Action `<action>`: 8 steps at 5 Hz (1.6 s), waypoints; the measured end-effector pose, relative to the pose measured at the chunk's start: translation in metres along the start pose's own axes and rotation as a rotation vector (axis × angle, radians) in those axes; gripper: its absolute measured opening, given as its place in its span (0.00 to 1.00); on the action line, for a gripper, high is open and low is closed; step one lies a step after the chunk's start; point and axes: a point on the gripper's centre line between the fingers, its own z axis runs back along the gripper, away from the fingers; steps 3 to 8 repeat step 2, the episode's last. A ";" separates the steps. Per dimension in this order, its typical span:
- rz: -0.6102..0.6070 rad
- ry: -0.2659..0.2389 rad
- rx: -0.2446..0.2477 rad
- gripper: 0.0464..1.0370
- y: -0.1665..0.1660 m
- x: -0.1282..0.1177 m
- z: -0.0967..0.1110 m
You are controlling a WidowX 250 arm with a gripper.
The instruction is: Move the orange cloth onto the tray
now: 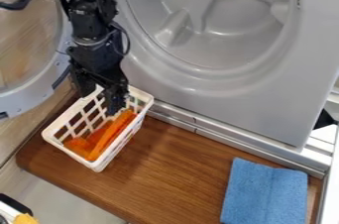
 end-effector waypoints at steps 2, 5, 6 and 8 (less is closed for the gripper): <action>-0.028 -0.016 -0.030 0.96 -0.021 -0.001 0.006; -0.028 -0.016 -0.030 0.96 -0.021 -0.001 0.006; -0.028 -0.016 -0.030 0.96 -0.021 -0.001 0.006; -0.028 -0.016 -0.030 0.96 -0.021 -0.001 0.006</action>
